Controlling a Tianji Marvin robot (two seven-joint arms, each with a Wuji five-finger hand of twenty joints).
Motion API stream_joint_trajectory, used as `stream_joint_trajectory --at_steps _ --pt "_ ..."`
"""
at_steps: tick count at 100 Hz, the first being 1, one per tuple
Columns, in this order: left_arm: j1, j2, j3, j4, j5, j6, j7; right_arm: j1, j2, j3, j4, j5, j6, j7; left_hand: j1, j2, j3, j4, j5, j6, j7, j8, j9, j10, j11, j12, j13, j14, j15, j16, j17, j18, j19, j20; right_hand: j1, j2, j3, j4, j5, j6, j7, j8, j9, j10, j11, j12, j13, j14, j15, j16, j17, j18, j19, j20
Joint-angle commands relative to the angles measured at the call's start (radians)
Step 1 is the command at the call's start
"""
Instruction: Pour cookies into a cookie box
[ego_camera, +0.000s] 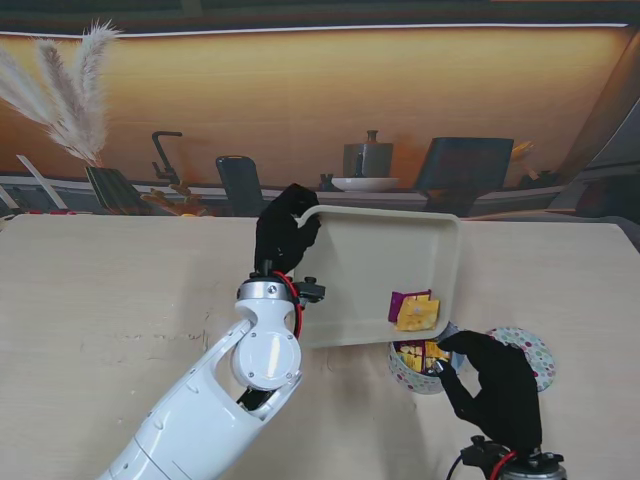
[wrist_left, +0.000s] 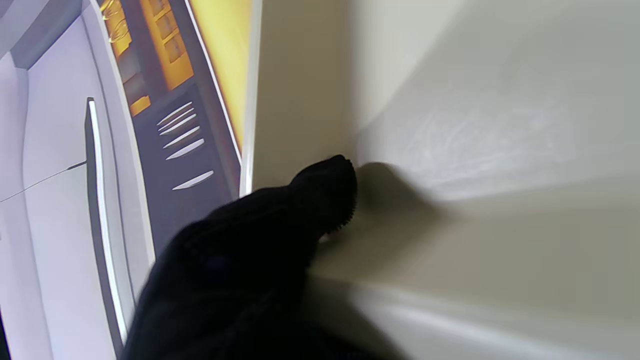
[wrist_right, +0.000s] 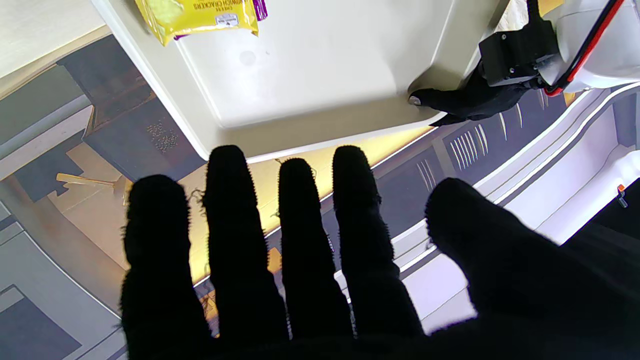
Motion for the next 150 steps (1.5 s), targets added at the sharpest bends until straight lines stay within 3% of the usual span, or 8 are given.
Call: stream_joint_trajectory --at_steps 1,15,29,52,90,111,133,150 --pt "0.009 -0.006 -0.005 -0.041 0.008 -0.013 -0.014 -0.007 -0.004 -0.002 -0.006 -0.002 -0.001 0.01 0.045 0.173 0.141 0.08 0.108 -0.032 0.124 0.023 0.118 -0.069 0.221 0.046 0.033 -0.036 -0.013 -0.014 0.011 0.011 0.047 0.024 -0.021 0.004 0.008 0.019 0.009 -0.012 -0.018 0.019 0.019 0.004 -0.004 -0.003 -0.004 0.027 0.001 0.001 -0.007 0.017 0.0 -0.003" --pt "0.019 0.002 -0.005 -0.053 0.027 -0.021 -0.021 -0.005 -0.004 -0.003 -0.006 -0.002 -0.001 0.013 0.044 0.173 0.141 0.081 0.107 -0.034 0.127 0.024 0.117 -0.071 0.222 0.045 0.034 -0.04 -0.013 -0.015 0.015 0.007 0.05 0.023 -0.022 0.005 0.007 0.019 0.01 -0.014 -0.017 0.02 0.019 0.002 -0.005 -0.003 -0.003 0.028 0.001 0.001 -0.007 0.017 0.0 -0.003" --pt "0.01 0.013 0.011 -0.012 0.102 -0.015 -0.029 -0.004 -0.003 -0.004 -0.005 -0.002 -0.002 0.016 0.044 0.173 0.141 0.081 0.105 -0.035 0.129 0.024 0.118 -0.073 0.225 0.045 0.037 -0.045 -0.012 -0.016 0.019 0.005 0.052 0.022 -0.021 0.005 0.008 0.019 0.009 -0.012 -0.018 0.019 0.019 0.004 -0.005 -0.003 -0.004 0.027 0.001 0.001 -0.007 0.017 0.0 -0.003" --pt "-0.01 0.005 0.038 0.026 0.161 -0.044 0.02 -0.006 -0.004 -0.003 -0.005 -0.001 0.001 0.013 0.044 0.174 0.143 0.08 0.102 -0.037 0.135 0.024 0.117 -0.075 0.231 0.044 0.041 -0.049 -0.007 -0.018 0.027 0.007 0.056 0.019 -0.021 0.005 0.008 0.019 0.01 -0.012 -0.018 0.02 0.018 0.003 -0.004 -0.003 -0.005 0.027 0.0 0.001 -0.007 0.017 0.0 -0.003" --pt "-0.002 -0.013 0.034 -0.006 0.13 -0.063 0.069 -0.005 -0.004 -0.002 -0.004 0.002 -0.002 0.016 0.044 0.174 0.143 0.081 0.101 -0.036 0.138 0.021 0.115 -0.073 0.234 0.04 0.041 -0.05 -0.006 -0.022 0.027 0.009 0.058 0.014 -0.021 0.005 0.008 0.019 0.01 -0.012 -0.018 0.02 0.018 0.002 -0.004 -0.003 -0.006 0.027 0.0 0.0 -0.007 0.017 0.0 -0.003" --pt "0.009 -0.009 0.031 -0.037 0.142 -0.077 0.069 -0.005 -0.004 -0.001 -0.004 0.002 -0.002 0.015 0.044 0.178 0.141 0.08 0.1 -0.038 0.139 0.02 0.114 -0.075 0.233 0.039 0.04 -0.051 -0.007 -0.023 0.024 0.004 0.056 0.012 -0.02 0.005 0.007 0.019 0.01 -0.012 -0.018 0.02 0.017 0.003 -0.004 -0.003 -0.006 0.027 0.0 0.001 -0.007 0.017 0.0 -0.003" --pt "-0.009 0.008 0.044 -0.006 0.205 -0.049 0.041 -0.007 -0.006 -0.001 -0.004 0.007 -0.001 0.013 0.044 0.179 0.14 0.082 0.095 -0.043 0.142 0.02 0.114 -0.081 0.235 0.039 0.042 -0.061 -0.007 -0.024 0.031 -0.001 0.062 0.009 -0.021 0.005 0.007 0.019 0.01 -0.012 -0.018 0.02 0.016 0.004 -0.004 -0.003 -0.006 0.028 0.0 0.001 -0.008 0.017 0.0 -0.003" --pt "-0.015 0.006 0.057 0.003 0.229 -0.053 0.058 -0.012 -0.008 0.0 -0.007 0.008 0.0 0.005 0.043 0.178 0.141 0.083 0.094 -0.041 0.144 0.019 0.112 -0.079 0.237 0.038 0.042 -0.059 -0.006 -0.026 0.032 0.0 0.064 0.005 -0.021 0.006 0.008 0.019 0.01 -0.01 -0.018 0.02 0.015 0.003 -0.004 -0.003 -0.007 0.027 0.0 0.001 -0.008 0.017 0.0 -0.003"
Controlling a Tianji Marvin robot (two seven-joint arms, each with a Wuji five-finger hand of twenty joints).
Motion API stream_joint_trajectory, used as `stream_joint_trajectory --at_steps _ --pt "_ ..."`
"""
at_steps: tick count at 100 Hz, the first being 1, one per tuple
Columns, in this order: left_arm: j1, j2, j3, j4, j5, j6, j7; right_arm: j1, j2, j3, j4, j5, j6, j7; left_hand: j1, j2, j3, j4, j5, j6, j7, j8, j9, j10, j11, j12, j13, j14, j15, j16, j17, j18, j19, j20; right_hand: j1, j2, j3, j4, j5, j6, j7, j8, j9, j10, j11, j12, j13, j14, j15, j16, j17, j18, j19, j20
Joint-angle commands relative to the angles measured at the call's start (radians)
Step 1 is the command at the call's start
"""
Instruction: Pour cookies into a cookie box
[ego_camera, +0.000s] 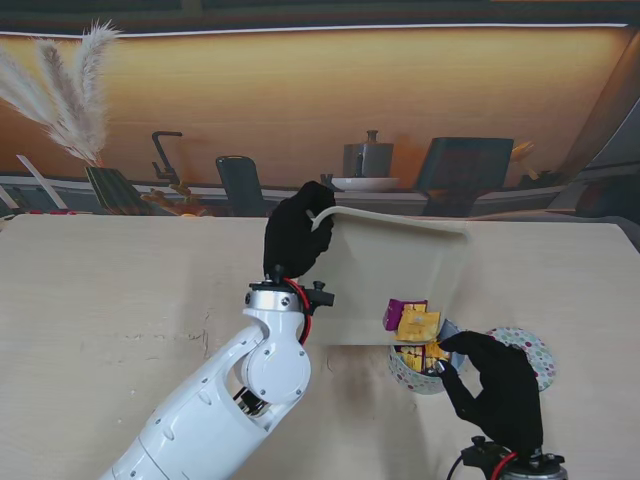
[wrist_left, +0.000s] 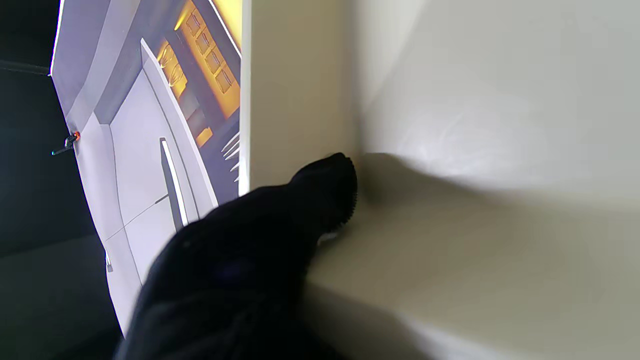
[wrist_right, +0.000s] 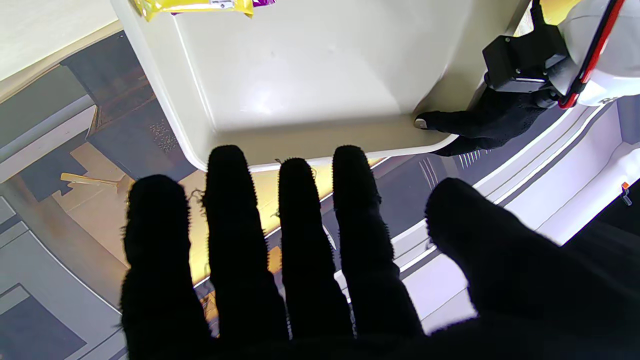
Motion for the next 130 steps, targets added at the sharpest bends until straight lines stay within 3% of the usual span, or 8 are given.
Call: stream_joint_trajectory --at_steps 1,58,85,130 --pt "-0.001 -0.009 0.002 -0.009 0.001 -0.005 -0.007 -0.009 -0.005 -0.002 -0.007 0.002 0.0 0.008 0.043 0.189 0.14 0.083 0.095 -0.041 0.14 0.029 0.102 -0.075 0.217 0.039 0.031 -0.031 0.001 -0.019 0.01 0.001 0.052 0.005 -0.021 0.006 0.008 0.019 0.009 -0.011 -0.018 0.019 0.016 0.003 -0.004 -0.002 -0.007 0.028 0.0 0.001 -0.007 0.017 0.0 -0.003" --pt "0.001 -0.026 0.002 -0.042 -0.003 -0.028 0.05 -0.013 -0.006 0.003 -0.007 0.002 -0.003 0.002 0.043 0.189 0.141 0.084 0.095 -0.042 0.143 0.027 0.104 -0.075 0.22 0.037 0.035 -0.034 0.004 -0.02 0.014 0.001 0.056 0.002 -0.019 0.007 0.007 0.019 0.01 -0.01 -0.017 0.02 0.013 0.004 -0.001 -0.001 -0.009 0.027 0.0 0.001 -0.007 0.017 0.0 -0.003" --pt "-0.024 -0.032 0.033 0.03 0.046 -0.033 0.081 -0.015 -0.007 0.005 -0.007 0.003 -0.003 -0.001 0.047 0.186 0.142 0.08 0.089 -0.035 0.146 0.027 0.099 -0.068 0.224 0.038 0.033 -0.034 0.006 -0.021 0.017 0.005 0.056 0.001 -0.019 0.008 0.006 0.019 0.009 -0.009 -0.018 0.02 0.012 0.005 -0.001 -0.001 -0.01 0.028 0.001 0.002 -0.009 0.016 -0.002 -0.004" --pt "-0.031 -0.035 0.037 0.039 0.052 -0.036 0.095 -0.016 -0.008 0.005 -0.007 0.004 -0.004 -0.005 0.046 0.188 0.143 0.079 0.087 -0.037 0.149 0.025 0.096 -0.07 0.227 0.035 0.033 -0.036 0.008 -0.024 0.018 0.005 0.057 -0.003 -0.02 0.008 0.006 0.019 0.009 -0.009 -0.018 0.02 0.01 0.004 0.0 -0.001 -0.012 0.026 0.001 0.002 -0.009 0.015 -0.002 -0.004"
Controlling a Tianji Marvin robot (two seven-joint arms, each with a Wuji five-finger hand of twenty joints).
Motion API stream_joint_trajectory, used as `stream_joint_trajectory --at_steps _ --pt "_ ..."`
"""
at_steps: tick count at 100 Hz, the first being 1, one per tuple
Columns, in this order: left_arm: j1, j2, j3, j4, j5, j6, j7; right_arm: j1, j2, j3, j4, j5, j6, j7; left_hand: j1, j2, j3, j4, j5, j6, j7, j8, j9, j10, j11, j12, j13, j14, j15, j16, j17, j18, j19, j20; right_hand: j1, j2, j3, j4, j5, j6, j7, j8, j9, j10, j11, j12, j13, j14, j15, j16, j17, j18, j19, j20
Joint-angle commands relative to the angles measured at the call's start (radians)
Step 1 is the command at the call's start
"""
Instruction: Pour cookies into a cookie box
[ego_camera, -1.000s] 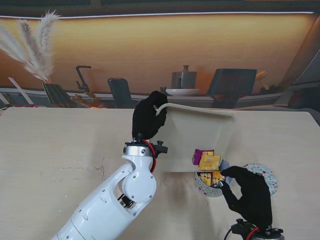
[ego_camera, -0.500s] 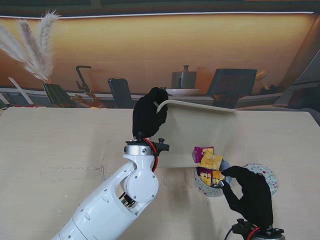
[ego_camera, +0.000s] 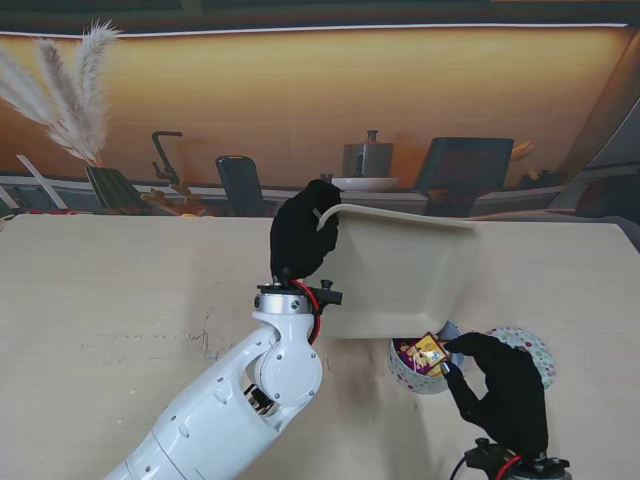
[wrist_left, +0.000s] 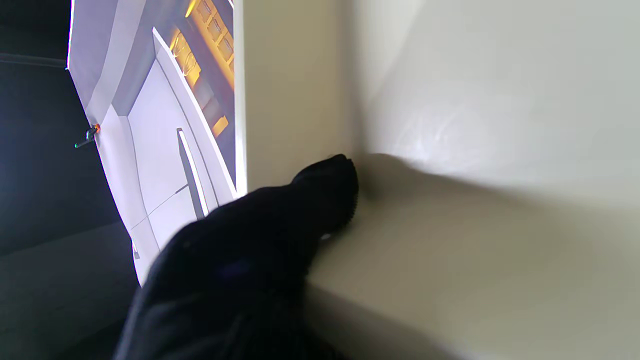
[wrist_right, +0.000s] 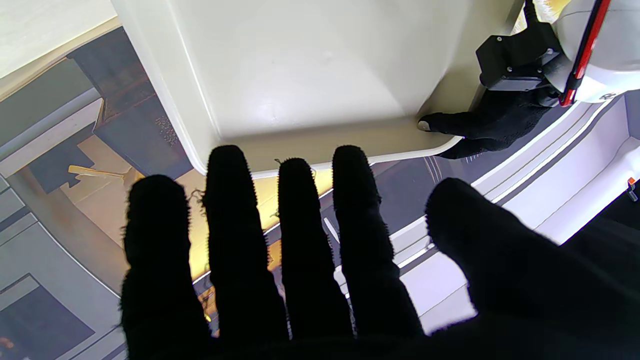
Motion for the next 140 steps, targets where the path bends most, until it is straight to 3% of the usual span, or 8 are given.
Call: stream_joint_trajectory --at_steps 1,33,76,107,122,140 --pt "0.0 -0.009 -0.003 -0.019 0.002 -0.01 -0.008 -0.004 -0.004 -0.003 -0.005 0.002 -0.003 0.015 0.046 0.188 0.132 0.078 0.088 -0.036 0.145 0.033 0.096 -0.069 0.211 0.035 0.022 -0.026 0.007 -0.022 0.008 0.005 0.047 -0.001 -0.02 0.008 0.006 0.019 0.009 -0.008 -0.018 0.02 0.01 0.002 0.0 -0.001 -0.012 0.027 0.001 0.002 -0.009 0.015 -0.002 -0.004" --pt "0.034 0.0 -0.051 -0.09 -0.049 0.0 -0.036 -0.001 -0.003 -0.005 -0.003 0.003 -0.001 0.018 0.042 0.185 0.138 0.082 0.092 -0.038 0.147 0.032 0.102 -0.071 0.212 0.031 0.028 -0.025 0.008 -0.024 0.013 0.005 0.051 -0.002 -0.019 0.009 0.005 0.02 0.009 -0.008 -0.017 0.02 0.011 0.002 0.0 -0.001 -0.011 0.027 0.002 0.002 -0.009 0.015 -0.002 -0.005" --pt "0.116 0.042 -0.224 -0.22 -0.198 0.083 -0.164 0.011 -0.001 -0.012 0.003 0.007 0.006 0.038 0.038 0.182 0.143 0.084 0.1 -0.038 0.145 0.027 0.109 -0.068 0.206 0.031 0.03 -0.013 0.006 -0.023 0.009 0.013 0.049 0.001 -0.02 0.009 0.004 0.02 0.01 -0.009 -0.017 0.02 0.012 0.001 0.0 -0.001 -0.01 0.027 0.001 0.002 -0.009 0.015 -0.003 -0.005" --pt "0.147 0.061 -0.365 -0.222 -0.328 0.183 -0.254 0.019 0.002 -0.018 0.006 0.007 0.013 0.055 0.042 0.175 0.142 0.081 0.1 -0.029 0.134 0.022 0.108 -0.056 0.193 0.038 0.018 0.006 0.001 -0.016 -0.009 0.017 0.037 0.008 -0.02 0.008 0.003 0.019 0.011 -0.009 -0.018 0.02 0.012 0.004 -0.001 -0.001 -0.011 0.028 0.002 0.002 -0.009 0.015 -0.003 -0.005" --pt "0.172 0.071 -0.444 -0.246 -0.479 0.318 -0.364 0.023 0.003 -0.021 0.006 0.007 0.018 0.064 0.055 0.185 0.119 0.07 0.096 -0.011 0.109 0.015 0.092 -0.045 0.166 0.051 -0.017 0.03 -0.016 -0.003 -0.053 0.017 0.006 0.017 -0.02 0.008 0.004 0.02 0.011 -0.01 -0.018 0.02 0.013 0.003 -0.001 -0.002 -0.01 0.029 0.001 0.002 -0.009 0.015 -0.003 -0.005" --pt "0.149 0.063 -0.467 -0.141 -0.513 0.322 -0.358 0.03 0.005 -0.026 0.008 0.01 0.025 0.077 0.058 0.184 0.115 0.068 0.096 -0.008 0.105 0.017 0.091 -0.041 0.157 0.06 -0.013 0.036 0.003 0.013 -0.06 0.017 0.0 0.031 -0.02 0.008 0.003 0.019 0.01 -0.01 -0.019 0.02 0.012 0.004 -0.002 -0.002 -0.01 0.028 0.002 0.002 -0.01 0.015 -0.003 -0.006"
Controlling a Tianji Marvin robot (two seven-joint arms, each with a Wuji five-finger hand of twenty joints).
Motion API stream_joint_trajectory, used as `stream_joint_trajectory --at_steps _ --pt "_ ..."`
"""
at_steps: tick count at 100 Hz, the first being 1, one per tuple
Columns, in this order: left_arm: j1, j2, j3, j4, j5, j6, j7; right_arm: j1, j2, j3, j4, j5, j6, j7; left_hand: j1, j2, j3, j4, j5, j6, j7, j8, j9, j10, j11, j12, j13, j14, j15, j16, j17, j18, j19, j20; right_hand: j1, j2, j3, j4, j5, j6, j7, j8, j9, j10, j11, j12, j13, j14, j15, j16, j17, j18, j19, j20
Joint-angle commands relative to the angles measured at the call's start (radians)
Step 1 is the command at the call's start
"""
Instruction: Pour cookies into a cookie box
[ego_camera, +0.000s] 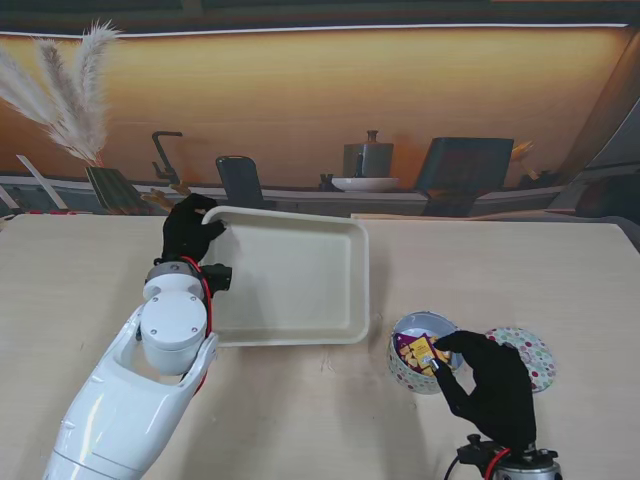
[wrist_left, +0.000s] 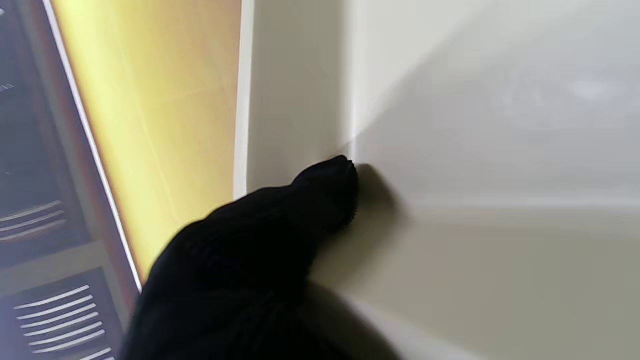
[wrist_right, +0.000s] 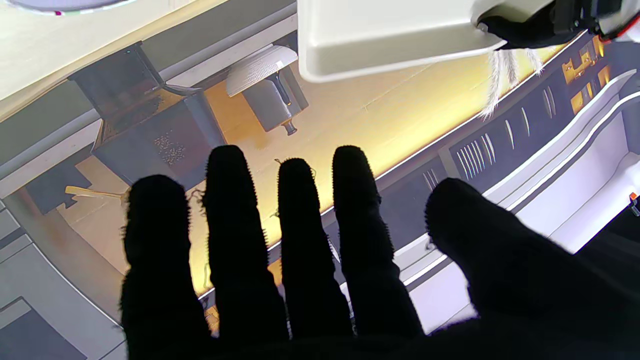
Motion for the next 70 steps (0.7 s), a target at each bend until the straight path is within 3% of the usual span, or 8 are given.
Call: stream_joint_trajectory --at_steps 1,35,70 --pt "-0.009 -0.01 -0.006 0.053 -0.013 -0.014 0.005 0.001 0.0 -0.005 -0.001 0.003 0.005 0.02 0.058 0.185 0.113 0.064 0.092 0.0 0.087 0.025 0.102 -0.04 0.156 0.069 0.003 0.004 -0.025 -0.013 -0.007 0.015 0.002 0.031 -0.02 0.008 0.003 0.019 0.01 -0.01 -0.019 0.02 0.012 0.004 -0.002 -0.002 -0.01 0.028 0.002 0.002 -0.009 0.016 -0.003 -0.005" --pt "-0.051 -0.026 -0.002 0.217 -0.029 -0.034 0.036 0.012 0.002 -0.011 0.004 0.009 0.019 0.049 0.059 0.19 0.103 0.064 0.09 0.0 0.083 0.026 0.098 -0.044 0.152 0.073 -0.001 0.002 0.001 -0.01 -0.017 0.015 -0.007 0.043 -0.02 0.007 0.003 0.019 0.011 -0.009 -0.02 0.02 0.013 0.003 -0.003 -0.002 -0.01 0.03 0.001 0.002 -0.01 0.017 -0.004 -0.006" --pt "-0.089 -0.026 -0.008 0.348 -0.047 -0.019 -0.007 0.022 0.006 -0.017 0.008 0.013 0.033 0.077 0.073 0.218 0.054 0.062 0.078 -0.012 0.062 0.028 0.078 -0.06 0.127 0.072 -0.03 0.001 0.014 -0.004 -0.057 -0.011 -0.022 0.057 -0.019 0.008 0.001 0.019 0.011 -0.009 -0.021 0.02 0.014 0.003 -0.003 -0.002 -0.012 0.03 0.0 0.002 -0.011 0.017 -0.004 -0.006"
